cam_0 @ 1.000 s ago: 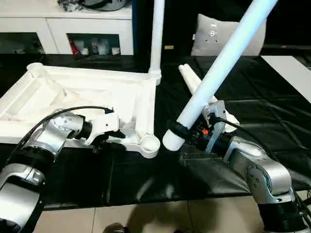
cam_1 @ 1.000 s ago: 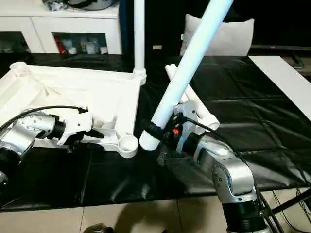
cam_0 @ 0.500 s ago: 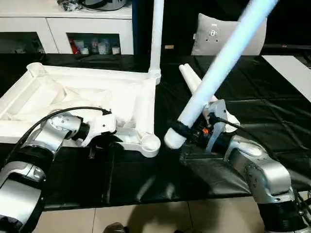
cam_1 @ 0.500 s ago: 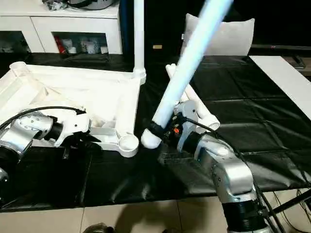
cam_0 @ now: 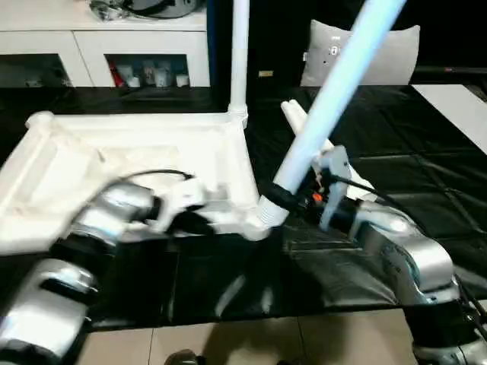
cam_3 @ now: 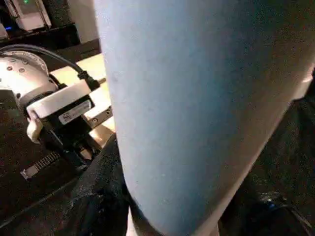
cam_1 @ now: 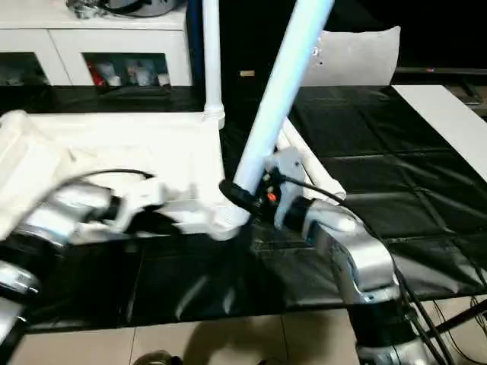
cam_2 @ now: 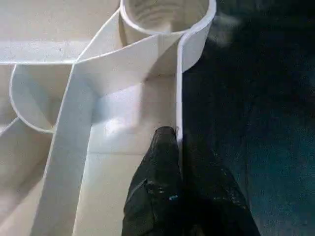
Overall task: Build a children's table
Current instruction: Insert table leg to table base
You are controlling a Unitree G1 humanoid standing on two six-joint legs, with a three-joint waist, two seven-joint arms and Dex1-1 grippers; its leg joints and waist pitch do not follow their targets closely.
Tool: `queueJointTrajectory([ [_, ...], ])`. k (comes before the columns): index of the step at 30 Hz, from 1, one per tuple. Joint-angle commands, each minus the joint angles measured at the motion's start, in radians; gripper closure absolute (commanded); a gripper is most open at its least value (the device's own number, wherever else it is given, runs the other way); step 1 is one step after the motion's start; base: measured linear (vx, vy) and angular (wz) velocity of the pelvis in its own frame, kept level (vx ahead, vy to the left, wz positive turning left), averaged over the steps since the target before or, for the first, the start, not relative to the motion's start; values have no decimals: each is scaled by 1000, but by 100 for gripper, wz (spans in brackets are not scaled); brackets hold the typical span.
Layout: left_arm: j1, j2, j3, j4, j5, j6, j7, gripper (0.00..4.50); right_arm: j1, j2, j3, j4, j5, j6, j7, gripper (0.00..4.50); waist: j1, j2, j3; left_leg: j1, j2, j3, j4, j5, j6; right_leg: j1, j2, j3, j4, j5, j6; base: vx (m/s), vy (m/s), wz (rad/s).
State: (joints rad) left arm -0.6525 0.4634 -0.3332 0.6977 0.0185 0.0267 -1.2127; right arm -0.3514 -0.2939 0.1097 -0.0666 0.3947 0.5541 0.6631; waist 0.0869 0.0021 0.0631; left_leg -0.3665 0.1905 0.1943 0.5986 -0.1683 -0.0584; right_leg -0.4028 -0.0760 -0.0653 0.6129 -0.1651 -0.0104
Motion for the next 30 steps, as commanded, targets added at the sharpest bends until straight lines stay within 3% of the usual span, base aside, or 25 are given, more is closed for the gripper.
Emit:
queueJointTrajectory([
  [1, 26, -16, 9, -56, -5, 40, 51, 450, -21, -12, 9, 9, -11, 17, 11, 261, 0, 6, -71, 22, 42, -29, -76, -331, -46, 42, -72, 48, -80, -349, -186, 0, 0, 0],
  [3, 50, -20, 7, -102, -1, 45, 56, 450, -30, -14, 18, 22, -12, 25, 15, 261, -2, 7, -70, 21, 37, -27, -74, -323, -35, 40, -73, 48, -88, -393, -167, 0, 0, 0],
  [5, 73, -23, 11, -142, -10, 47, 49, 450, -37, -20, 28, 39, -14, 33, 24, 261, -2, -2, -70, 19, 37, -28, -75, -312, -28, 41, -73, 47, -91, -416, -152, 0, 0, 0],
  [6, 88, -24, 14, -164, -18, 33, 43, 450, -42, -24, 37, 57, -26, 26, 28, 261, -2, -1, -69, 19, 38, -27, -74, -307, -26, 39, -73, 47, -93, -423, -147, 0, 0, 0],
  [12, 142, -1, 23, -265, -36, 102, 38, 450, -73, -20, 47, 136, -59, -9, 35, 261, -2, -2, -71, 18, 38, -25, -74, -293, -23, 35, -72, 48, -87, -406, -148, 0, 0, 0],
  [17, 150, -1, 22, -282, -17, 87, 50, 450, -85, -19, 61, 157, -59, -14, 56, 261, -3, -6, -71, 16, 37, -23, -74, -271, -13, 36, -70, 48, -86, -384, -145, 0, 0, 0],
  [20, 141, -8, 25, -275, -14, 89, 58, 450, -86, -20, 63, 157, -61, -14, 61, 261, -3, -3, -71, 17, 37, -22, -74, -274, -13, 35, -69, 49, -87, -383, -145, 0, 0, 0],
  [23, 130, -21, 38, -272, -45, 109, 37, 395, -83, -20, 60, 156, -63, -21, 65, 261, -2, -3, -71, 16, 36, -23, -74, -281, -16, 36, -71, 48, -89, -407, -137, 0, 0, 0],
  [26, 126, -33, 45, -265, -52, 96, 43, 371, -64, -20, 53, 160, -64, -44, 68, 261, 0, -1, -71, 18, 37, -23, -73, -290, -18, 34, -71, 47, -91, -403, -146, 0, 0, 0],
  [30, 126, -43, 44, -244, -46, 73, 47, 353, -56, -18, 54, 159, -67, -48, 66, 261, -1, -4, -71, 17, 36, -24, -76, -296, -16, 35, -69, 47, -93, -414, -131, 0, 0, 0],
])
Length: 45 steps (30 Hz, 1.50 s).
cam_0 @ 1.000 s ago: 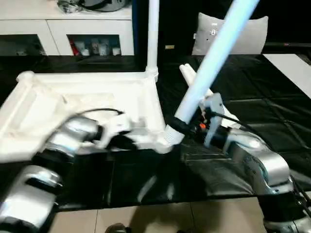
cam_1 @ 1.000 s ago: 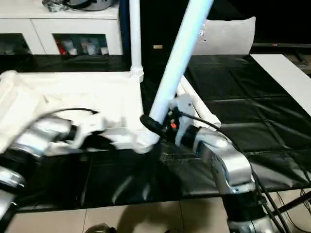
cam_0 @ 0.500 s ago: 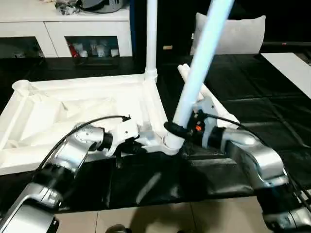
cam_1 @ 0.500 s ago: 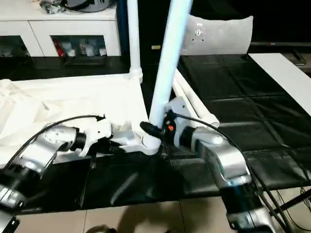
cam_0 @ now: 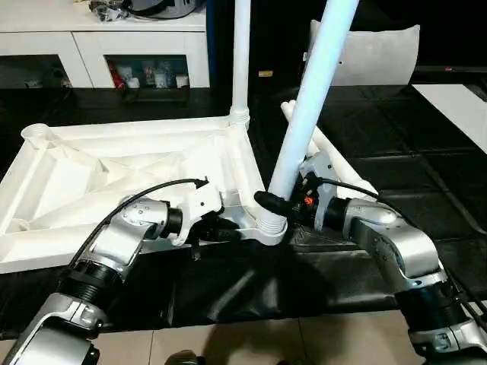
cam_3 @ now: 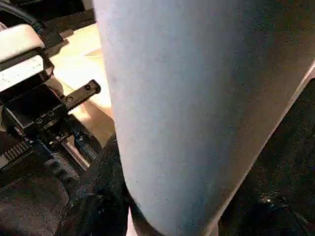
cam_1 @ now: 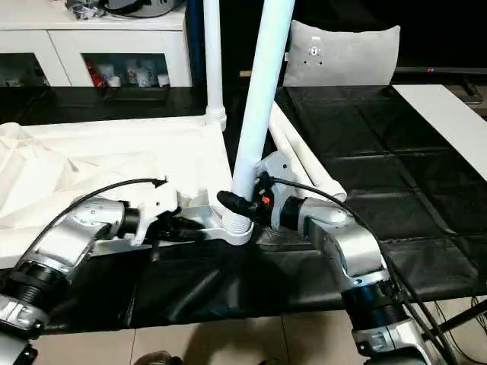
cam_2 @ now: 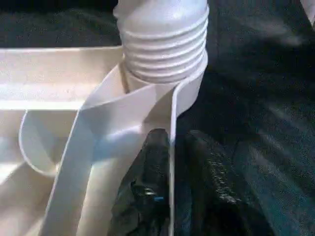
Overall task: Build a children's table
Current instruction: Insert table leg to table base
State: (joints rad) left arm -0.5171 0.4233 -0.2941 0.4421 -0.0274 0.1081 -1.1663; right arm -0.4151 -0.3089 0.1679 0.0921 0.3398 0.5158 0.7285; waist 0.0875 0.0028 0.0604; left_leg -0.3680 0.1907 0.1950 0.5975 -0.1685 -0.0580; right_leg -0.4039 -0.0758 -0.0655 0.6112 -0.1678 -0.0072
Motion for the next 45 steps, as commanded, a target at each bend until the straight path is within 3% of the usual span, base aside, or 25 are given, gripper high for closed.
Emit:
queueJointTrajectory([
  [1, -10, -5, 4, 18, 2, -12, 1, 353, 8, -2, -3, -1, -13, -9, 0, 261, -1, 0, -68, 19, 35, -25, -74, -296, -18, 36, -70, 47, -91, -414, -133, 0, 0, 0],
  [11, -45, 18, -21, 112, 56, -41, 18, 353, 13, -8, -6, -14, -15, -9, -1, 261, -4, 2, -68, 21, 35, -26, -76, -316, -25, 34, -68, 46, -94, -419, -129, 0, 0, 0],
  [18, -56, 17, -23, 143, 54, -57, -3, 423, 10, -5, -3, -10, -20, -8, 1, 261, -4, 3, -66, 24, 35, -28, -76, -342, -28, 32, -70, 45, -99, -463, -125, 0, 0, 0],
  [23, -60, 30, -41, 150, 75, -71, -4, 446, 1, -8, 4, -4, -26, -6, 9, 261, -5, 1, -64, 25, 36, -30, -77, -352, -28, 30, -71, 44, -103, -496, -112, 0, 0, 0],
  [37, -55, 48, -74, 89, 81, -118, -75, 450, -39, -24, 58, 66, -60, 9, 67, 261, -6, -2, -69, 20, 39, -27, -78, -316, -26, 34, -72, 48, -89, -406, -145, 0, 0, 0],
  [40, -62, 45, -74, 74, 67, -116, -88, 450, -46, -9, 42, 108, -51, 4, 69, 261, -5, -2, -69, 21, 40, -25, -77, -305, -26, 34, -72, 50, -87, -378, -159, 0, 0, 0],
  [45, -64, 42, -59, 63, 43, -107, -94, 450, -26, 17, -46, 176, 7, -3, 55, 261, -6, -2, -69, 23, 39, -25, -77, -327, -28, 34, -72, 48, -89, -387, -165, 0, 0, 0],
])
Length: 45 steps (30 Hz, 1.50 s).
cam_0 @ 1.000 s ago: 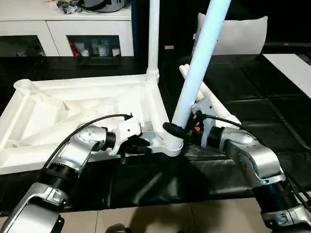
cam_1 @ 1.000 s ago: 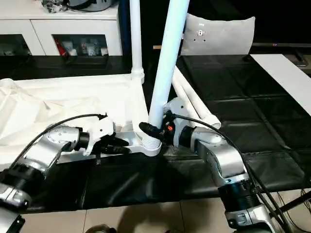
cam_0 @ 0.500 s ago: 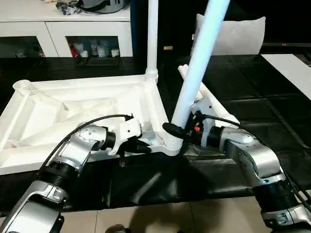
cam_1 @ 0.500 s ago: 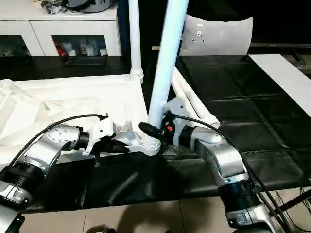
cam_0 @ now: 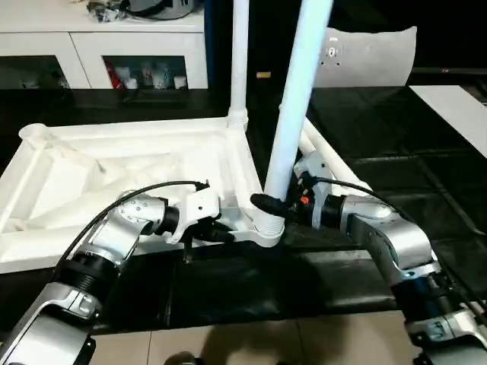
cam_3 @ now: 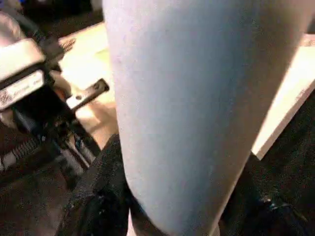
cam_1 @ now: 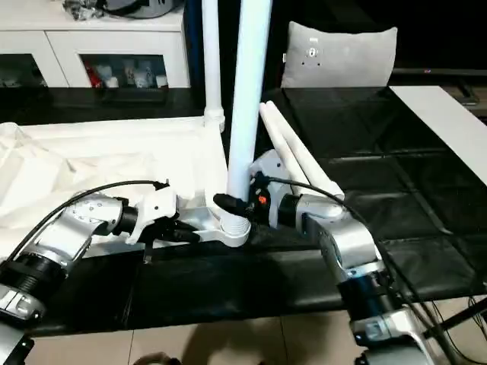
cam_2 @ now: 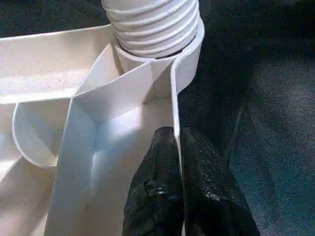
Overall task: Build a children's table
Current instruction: Insert table leg to table base
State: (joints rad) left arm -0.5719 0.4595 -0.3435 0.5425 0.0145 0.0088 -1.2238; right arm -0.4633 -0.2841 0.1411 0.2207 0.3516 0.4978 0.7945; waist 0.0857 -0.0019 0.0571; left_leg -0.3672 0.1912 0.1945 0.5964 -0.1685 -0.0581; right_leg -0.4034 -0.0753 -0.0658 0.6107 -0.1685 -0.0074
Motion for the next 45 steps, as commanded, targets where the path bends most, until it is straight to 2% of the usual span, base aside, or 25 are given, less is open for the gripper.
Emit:
queueJointTrajectory([
  [1, -10, 6, -8, -36, 0, -7, -35, 450, 25, -7, -23, 49, -1, 16, -11, 261, -3, 6, -66, 22, 38, -25, -76, -327, -28, 35, -72, 48, -89, -388, -164, 0, 0, 0],
  [3, -13, 5, -2, -24, 3, -9, -21, 450, 60, -6, -53, 48, 26, 12, -3, 261, -3, 4, -66, 20, 39, -25, -76, -323, -27, 36, -72, 48, -89, -383, -163, 0, 0, 0],
  [7, -15, 0, 8, -9, 3, -11, 2, 450, 114, -2, -68, 15, 45, -8, 7, 261, 0, 3, -66, 22, 40, -24, -77, -325, -25, 34, -72, 48, -90, -378, -161, 0, 0, 0],
  [8, -19, -4, 13, -2, 2, -10, 10, 450, 124, -1, -71, 9, 46, -17, 7, 261, 2, 20, -66, 23, 40, -27, -77, -329, -29, 35, -73, 48, -88, -374, -163, 0, 0, 0],
  [9, -22, -6, 15, 3, 1, -11, 14, 450, 136, 1, -73, 3, 47, -26, 9, 261, -1, 8, -66, 22, 39, -25, -78, -335, -29, 35, -70, 47, -91, -373, -161, 0, 0, 0],
  [10, -25, -9, 16, 11, 2, -15, 19, 450, 148, 4, -75, -2, 48, -36, 7, 261, 1, 14, -65, 23, 38, -26, -78, -341, -29, 35, -72, 47, -91, -385, -162, 0, 0, 0],
  [12, -30, -12, 18, 22, 4, -20, 28, 450, 171, 10, -73, -15, 41, -64, -2, 261, 1, 13, -63, 26, 38, -26, -78, -361, -29, 31, -73, 46, -100, -430, -151, 0, 0, 0],
  [13, -33, -14, 18, 26, 4, -20, 30, 450, 178, 10, -67, -19, 32, -80, -8, 261, 2, 20, -63, 27, 38, -28, -78, -367, -32, 30, -74, 46, -100, -437, -148, 0, 0, 0],
  [14, -34, -15, 18, 27, 5, -19, 31, 450, 185, 7, -57, -20, 14, -100, -18, 261, 0, 18, -63, 27, 38, -28, -80, -376, -33, 30, -72, 46, -102, -445, -144, 0, 0, 0],
  [16, -35, -17, 16, 24, 5, -17, 30, 450, 193, -6, -20, -13, -48, -149, -40, 261, -1, 20, -63, 25, 38, -31, -81, -387, -40, 31, -72, 44, -100, -445, -141, 0, 0, 0],
  [17, -35, -17, 16, 24, 5, -17, 30, 450, 192, -7, -19, -13, -50, -150, -41, 261, -1, 19, -62, 25, 38, -31, -82, -390, -41, 31, -72, 44, -101, -448, -139, 0, 0, 0],
  [21, -39, -6, 1, 19, 17, -23, 14, 450, 171, -46, 61, 9, -137, -170, -22, 261, -5, 18, -59, 28, 37, -33, -82, -420, -39, 29, -72, 43, -109, -508, -121, 0, 0, 0],
  [25, -42, 5, -7, 13, 22, -31, -6, 450, 152, -65, 101, 17, -150, -145, 14, 262, -8, 22, -57, 32, 36, -35, -81, -440, -36, 26, -73, 42, -114, -549, -110, 0, 0, 0],
  [27, -45, 10, -9, 12, 22, -35, -14, 450, 145, -75, 120, 26, -152, -134, 39, 262, -9, 20, -53, 30, 37, -36, -83, -440, -33, 24, -71, 43, -114, -533, -112, 0, 0, 0],
  [28, -46, 12, -10, 12, 22, -36, -19, 450, 143, -79, 129, 29, -151, -128, 52, 262, -9, 20, -55, 30, 37, -36, -84, -437, -32, 26, -70, 43, -111, -521, -115, 0, 0, 0],
  [30, -54, 16, -12, 19, 24, -43, -30, 450, 138, -80, 143, 40, -145, -123, 79, 262, -10, 20, -47, 27, 38, -35, -87, -442, -29, 23, -68, 46, -109, -489, -127, 0, 0, 0],
  [31, -57, 17, -13, 22, 25, -44, -33, 450, 137, -79, 147, 44, -144, -124, 86, 262, -10, 20, -47, 27, 38, -35, -87, -442, -29, 23, -68, 46, -109, -489, -127, 0, 0, 0],
  [32, -65, 20, -14, 30, 28, -51, -40, 450, 134, -75, 157, 52, -139, -126, 105, 262, -12, 18, -40, 26, 37, -34, -89, -446, -24, 22, -68, 47, -109, -487, -129, 0, 0, 0],
  [34, -77, 20, -15, 43, 30, -56, -45, 450, 131, -71, 164, 60, -132, -122, 125, 262, -13, 18, -39, 28, 35, -33, -89, -443, -18, 22, -67, 47, -112, -496, -126, 0, 0, 0],
  [35, -90, 20, -17, 58, 32, -62, -51, 450, 127, -71, 174, 69, -132, -123, 141, 262, -14, 14, -32, 28, 35, -32, -90, -444, -16, 18, -68, 47, -115, -503, -123, 0, 0, 0],
  [36, -100, 21, -18, 68, 33, -67, -56, 450, 125, -73, 185, 74, -138, -125, 151, 262, -14, 15, -29, 28, 35, -33, -92, -444, -13, 19, -67, 47, -115, -515, -119, 0, 0, 0],
  [39, -122, 18, -17, 98, 37, -76, -58, 450, 116, -72, 196, 87, -140, -126, 167, 262, -15, 16, -29, 29, 38, -35, -97, -441, -13, 21, -69, 46, -117, -519, -115, 0, 0, 0],
  [42, -172, 18, -19, 173, 61, -109, -47, 450, 91, -65, 225, 99, -154, -128, 193, 262, -19, 13, -27, 29, 39, -35, -101, -430, -11, 23, -68, 46, -117, -489, -125, 0, 0, 0],
  [43, -180, 19, -18, 184, 64, -113, -45, 450, 87, -61, 227, 100, -156, -127, 197, 262, -20, 15, -26, 28, 41, -35, -102, -431, -14, 23, -70, 47, -115, -477, -133, 0, 0, 0],
  [45, -189, 27, -17, 198, 66, -120, -48, 450, 76, -49, 227, 108, -159, -127, 200, 262, -21, 12, -26, 28, 42, -35, -103, -438, -16, 24, -74, 48, -115, -481, -143, 0, 0, 0],
])
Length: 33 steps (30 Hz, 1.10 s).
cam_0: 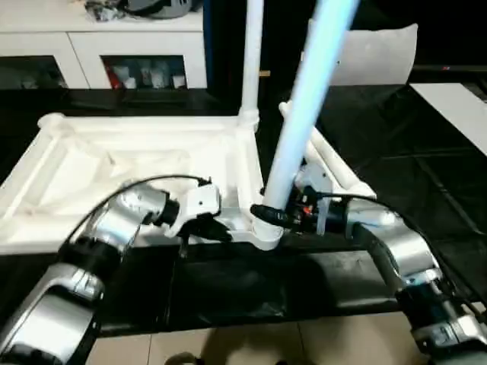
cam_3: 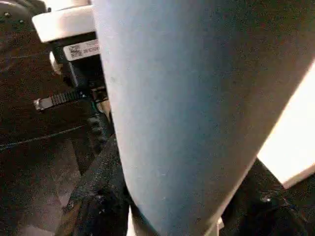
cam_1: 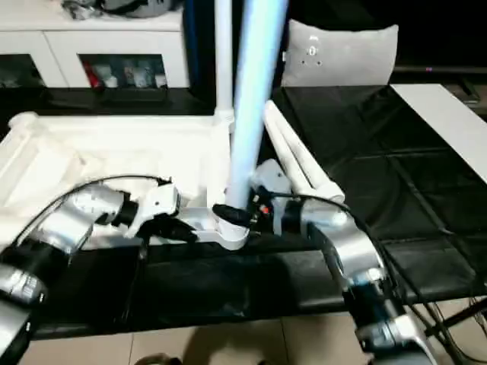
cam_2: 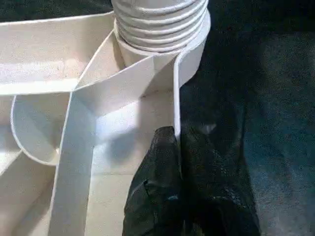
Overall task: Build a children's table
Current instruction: Insert table leg to table base, then rotate leg to tighten
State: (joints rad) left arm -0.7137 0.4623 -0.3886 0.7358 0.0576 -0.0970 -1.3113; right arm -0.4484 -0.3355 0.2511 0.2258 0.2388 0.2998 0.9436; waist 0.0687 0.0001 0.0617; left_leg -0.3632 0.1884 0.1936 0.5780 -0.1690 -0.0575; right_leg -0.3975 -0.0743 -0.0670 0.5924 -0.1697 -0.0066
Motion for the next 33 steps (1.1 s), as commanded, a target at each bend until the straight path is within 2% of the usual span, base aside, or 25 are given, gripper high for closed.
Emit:
queueJointTrajectory([
  [1, -47, 31, 31, 4, 20, -14, 35, 450, 54, 10, 116, 110, -49, 70, 49, 262, -7, 6, -32, 21, 44, -35, -84, -439, -16, 19, -75, 48, -95, -486, -146, 0, 0, 0],
  [5, -23, 52, 44, -22, 13, 1, 33, 450, 42, 28, 117, 122, -54, 69, 37, 262, -13, 5, -28, 23, 45, -36, -85, -444, -15, 15, -80, 50, -102, -545, -136, 0, 0, 0],
  [6, -11, 59, 49, -28, 10, 4, 33, 450, 40, 34, 118, 127, -54, 69, 30, 262, -14, -1, -27, 23, 46, -37, -86, -448, -17, 13, -81, 49, -103, -575, -127, 0, 0, 0],
  [8, 12, 70, 58, -51, 2, 27, 35, 450, 37, 44, 115, 129, -57, 76, 12, 262, -15, 1, -26, 25, 46, -38, -87, -456, -20, 12, -82, 49, -107, -596, -119, 0, 0, 0],
  [9, 36, 80, 67, -80, -7, 51, 37, 450, 39, 51, 111, 128, -60, 85, -6, 262, -20, -6, -28, 22, 47, -40, -89, -460, -24, 14, -82, 48, -107, -606, -116, 0, 0, 0],
  [10, 51, 87, 73, -97, -14, 63, 39, 450, 40, 57, 107, 129, -65, 90, -16, 262, -21, 0, -28, 23, 47, -41, -90, -461, -28, 13, -83, 49, -106, -607, -116, 0, 0, 0],
  [11, 71, 95, 79, -123, -20, 83, 41, 450, 42, 62, 101, 128, -69, 94, -33, 262, -23, -1, -28, 24, 48, -41, -90, -465, -30, 11, -83, 49, -106, -609, -114, 0, 0, 0],
  [12, 129, 116, 97, -204, -31, 146, 58, 450, 47, 76, 85, 130, -78, 103, -75, 262, -30, 3, -28, 23, 48, -43, -94, -476, -37, 12, -82, 49, -105, -609, -116, 0, 0, 0],
  [13, 135, 118, 99, -213, -32, 154, 60, 450, 47, 77, 83, 130, -79, 104, -79, 262, -32, 7, -30, 20, 51, -46, -95, -478, -47, 16, -85, 51, -98, -594, -123, 0, 0, 0],
  [14, 168, 128, 107, -266, -35, 194, 70, 450, 48, 83, 74, 131, -80, 108, -98, 262, -38, 3, -27, 14, 48, -46, -97, -480, -42, 17, -81, 48, -102, -601, -119, 0, 0, 0],
  [15, 221, 140, 118, -359, -40, 272, 91, 450, 47, 91, 60, 135, -83, 113, -125, 262, -41, 4, -29, 13, 52, -50, -100, -479, -49, 21, -83, 49, -95, -591, -122, 0, 0, 0],
  [16, 221, 140, 118, -359, -40, 272, 91, 450, 47, 91, 60, 135, -83, 113, -125, 262, -45, 3, -27, 12, 51, -49, -100, -482, -48, 18, -80, 49, -96, -592, -123, 0, 0, 0],
  [17, 260, 138, 128, -436, -43, 342, 117, 450, 40, 100, 49, 146, -89, 114, -144, 262, -46, 12, -26, 21, 44, -47, -96, -500, -42, 12, -77, 47, -106, -634, -107, 0, 0, 0],
  [18, 281, 130, 133, -482, -44, 384, 139, 450, 32, 108, 41, 157, -92, 114, -160, 262, -52, 10, -30, 21, 49, -47, -97, -483, -46, 15, -77, 51, -101, -587, -125, 0, 0, 0],
  [19, 283, 129, 134, -487, -43, 388, 141, 450, 32, 108, 40, 158, -92, 114, -162, 262, -55, 10, -28, 21, 48, -45, -96, -489, -44, 11, -73, 50, -103, -584, -128, 0, 0, 0],
  [20, 333, 98, 144, -613, -36, 499, 197, 450, 11, 129, 21, 188, -99, 110, -212, 262, -62, 10, -28, 24, 49, -44, -97, -500, -51, 11, -71, 51, -97, -568, -137, 0, 0, 0],
  [21, 355, 77, 144, -677, -34, 560, 225, 450, 0, 141, 14, 204, -103, 108, -236, 262, -64, 10, -26, 21, 48, -46, -97, -502, -50, 12, -71, 49, -99, -572, -141, 0, 0, 0],
  [23, 373, 47, 136, -743, -18, 624, 265, 450, -14, 154, 7, 224, -107, 103, -264, 262, -70, 12, -29, 26, 45, -44, -92, -508, -46, 10, -69, 47, -105, -589, -140, 0, 0, 0],
  [25, 377, 28, 118, -789, 9, 674, 305, 450, -23, 164, 3, 237, -107, 100, -282, 262, -70, 11, -27, 29, 41, -42, -89, -512, -38, 5, -66, 46, -113, -603, -130, 0, 0, 0],
  [26, 374, 12, 99, -824, 31, 720, 328, 450, -31, 169, 1, 250, -108, 96, -291, 262, -68, 12, -32, 32, 40, -43, -87, -517, -36, 6, -66, 45, -114, -614, -123, 0, 0, 0],
  [27, 360, -13, 68, -864, 58, 774, 353, 450, -45, 176, -5, 272, -110, 96, -311, 262, -68, 9, -31, 34, 41, -43, -87, -525, -37, 4, -65, 43, -116, -627, -116, 0, 0, 0],
  [29, 353, -27, 61, -880, 57, 796, 365, 450, -51, 179, -7, 282, -110, 95, -316, 262, -66, 9, -30, 38, 38, -43, -83, -531, -33, 1, -66, 41, -124, -655, -105, 0, 0, 0],
  [30, 344, -56, 60, -895, 39, 825, 388, 450, -58, 184, -10, 295, -111, 93, -320, 262, -65, 8, -31, 35, 35, -46, -82, -529, -29, 5, -67, 34, -130, -691, -84, 0, 0, 0],
  [31, 343, -57, 60, -897, 38, 828, 390, 450, -59, 184, -10, 297, -111, 92, -320, 262, -64, 10, -33, 30, 35, -51, -85, -526, -30, 11, -69, 29, -130, -682, -79, 0, 0, 0],
  [33, 340, -70, 61, -897, 31, 829, 406, 450, -62, 190, -12, 303, -111, 87, -313, 262, -64, 10, -33, 29, 35, -54, -85, -539, -30, 10, -67, 26, -131, -679, -74, 0, 0, 0],
])
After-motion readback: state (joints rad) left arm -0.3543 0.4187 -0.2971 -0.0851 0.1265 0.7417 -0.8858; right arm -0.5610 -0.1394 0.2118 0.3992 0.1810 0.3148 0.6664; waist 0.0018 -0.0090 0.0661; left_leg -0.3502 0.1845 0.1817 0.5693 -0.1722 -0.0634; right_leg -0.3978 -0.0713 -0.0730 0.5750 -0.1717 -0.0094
